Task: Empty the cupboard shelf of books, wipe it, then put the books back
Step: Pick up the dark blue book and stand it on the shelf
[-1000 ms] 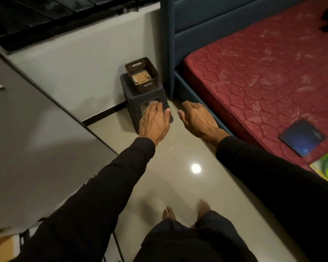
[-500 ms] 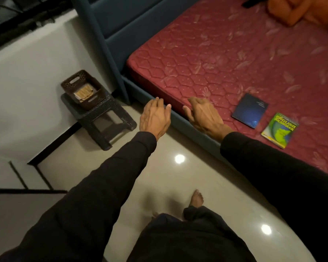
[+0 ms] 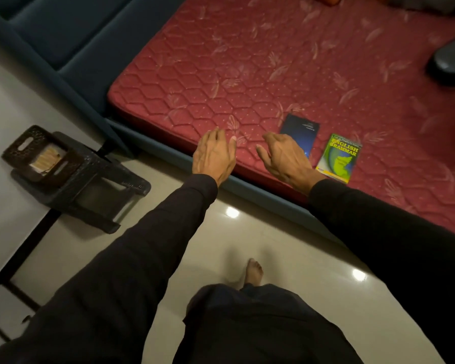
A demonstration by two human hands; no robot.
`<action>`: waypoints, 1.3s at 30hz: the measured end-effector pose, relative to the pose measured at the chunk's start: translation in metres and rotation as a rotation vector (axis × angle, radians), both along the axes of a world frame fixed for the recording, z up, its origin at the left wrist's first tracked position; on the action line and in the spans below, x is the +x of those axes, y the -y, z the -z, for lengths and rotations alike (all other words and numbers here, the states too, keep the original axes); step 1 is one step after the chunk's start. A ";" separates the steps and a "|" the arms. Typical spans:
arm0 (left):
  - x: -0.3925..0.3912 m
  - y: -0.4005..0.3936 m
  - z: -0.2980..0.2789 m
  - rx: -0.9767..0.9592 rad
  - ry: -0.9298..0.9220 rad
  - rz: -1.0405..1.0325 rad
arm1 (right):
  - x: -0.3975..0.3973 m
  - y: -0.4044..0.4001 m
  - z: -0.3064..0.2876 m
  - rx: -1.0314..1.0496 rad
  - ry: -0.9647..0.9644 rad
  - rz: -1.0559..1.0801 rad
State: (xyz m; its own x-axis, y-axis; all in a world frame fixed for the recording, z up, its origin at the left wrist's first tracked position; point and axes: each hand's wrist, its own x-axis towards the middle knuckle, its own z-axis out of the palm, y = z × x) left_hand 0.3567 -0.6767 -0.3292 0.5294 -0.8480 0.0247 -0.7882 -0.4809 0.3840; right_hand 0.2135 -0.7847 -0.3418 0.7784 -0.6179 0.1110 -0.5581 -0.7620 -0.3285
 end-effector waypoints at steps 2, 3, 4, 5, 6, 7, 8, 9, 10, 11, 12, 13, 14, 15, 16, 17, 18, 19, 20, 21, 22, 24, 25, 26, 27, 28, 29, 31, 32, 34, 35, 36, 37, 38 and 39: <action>-0.009 0.018 0.002 0.005 -0.017 0.029 | -0.013 0.016 0.002 0.000 -0.002 0.028; -0.013 0.026 0.004 0.014 -0.025 0.046 | -0.018 0.023 0.004 0.003 -0.009 0.048; -0.017 0.034 0.007 0.024 -0.030 0.065 | -0.023 0.029 0.006 0.005 -0.018 0.072; -0.021 0.042 0.010 0.036 -0.032 0.086 | -0.028 0.034 0.008 0.009 -0.030 0.099; -0.024 0.049 0.013 0.050 -0.033 0.108 | -0.033 0.039 0.011 0.012 -0.044 0.122; -0.027 0.055 0.017 0.062 -0.035 0.129 | -0.037 0.043 0.014 0.015 -0.056 0.138; -0.030 0.061 0.021 0.074 -0.042 0.147 | -0.041 0.047 0.017 0.019 -0.064 0.148; -0.032 0.067 0.025 0.085 -0.052 0.162 | -0.045 0.050 0.020 0.023 -0.070 0.157; -0.032 0.073 0.030 0.097 -0.057 0.174 | -0.047 0.054 0.024 0.029 -0.073 0.168; -0.032 0.079 0.035 0.108 -0.058 0.183 | -0.048 0.058 0.027 0.036 -0.073 0.181; -0.031 0.085 0.039 0.118 -0.057 0.191 | -0.049 0.063 0.030 0.047 -0.074 0.194; -0.030 0.091 0.043 0.126 -0.059 0.199 | -0.048 0.068 0.034 0.057 -0.078 0.205; -0.028 0.097 0.048 0.135 -0.064 0.210 | -0.046 0.073 0.037 0.063 -0.086 0.217; -0.025 0.104 0.052 0.144 -0.069 0.222 | -0.044 0.078 0.041 0.062 -0.099 0.228; -0.021 0.111 0.056 0.153 -0.072 0.235 | -0.041 0.083 0.044 0.062 -0.112 0.238; -0.017 0.117 0.060 0.162 -0.073 0.250 | -0.037 0.088 0.048 0.064 -0.121 0.250; -0.012 0.124 0.064 0.168 -0.076 0.263 | -0.032 0.094 0.052 0.067 -0.125 0.259; -0.007 0.131 0.069 0.175 -0.082 0.276 | -0.027 0.099 0.056 0.071 -0.125 0.269; -0.003 0.137 0.074 0.184 -0.092 0.289 | -0.022 0.105 0.061 0.077 -0.120 0.280; 0.001 0.143 0.080 0.196 -0.098 0.303 | -0.017 0.111 0.066 0.085 -0.116 0.291; 0.005 0.149 0.086 0.210 -0.099 0.321 | -0.013 0.116 0.072 0.091 -0.115 0.305; 0.009 0.160 0.099 0.239 -0.094 0.359 | -0.008 0.127 0.083 0.101 -0.115 0.332; 0.010 0.165 0.106 0.250 -0.091 0.375 | -0.006 0.132 0.089 0.106 -0.116 0.343; 0.010 0.170 0.112 0.261 -0.090 0.389 | -0.006 0.137 0.095 0.114 -0.116 0.354; 0.010 0.176 0.120 0.272 -0.095 0.397 | -0.006 0.143 0.102 0.121 -0.116 0.366; 0.009 0.181 0.128 0.288 -0.109 0.401 | -0.006 0.148 0.111 0.132 -0.120 0.378; 0.008 0.187 0.136 0.306 -0.124 0.407 | -0.008 0.155 0.120 0.145 -0.126 0.390; 0.005 0.199 0.156 0.332 -0.132 0.428 | -0.012 0.170 0.143 0.167 -0.136 0.399; 0.003 0.206 0.165 0.339 -0.135 0.435 | -0.015 0.178 0.155 0.173 -0.138 0.395; 0.000 0.218 0.186 0.347 -0.154 0.427 | -0.020 0.194 0.179 0.190 -0.152 0.383; -0.002 0.226 0.196 0.347 -0.167 0.421 | -0.023 0.201 0.191 0.198 -0.158 0.386; -0.005 0.233 0.207 0.345 -0.179 0.413 | -0.025 0.207 0.202 0.208 -0.163 0.391; -0.007 0.240 0.218 0.340 -0.187 0.403 | -0.027 0.212 0.213 0.217 -0.166 0.393; -0.009 0.248 0.228 0.335 -0.195 0.394 | -0.029 0.217 0.223 0.227 -0.168 0.396; -0.012 0.256 0.238 0.330 -0.202 0.380 | -0.030 0.221 0.234 0.239 -0.167 0.400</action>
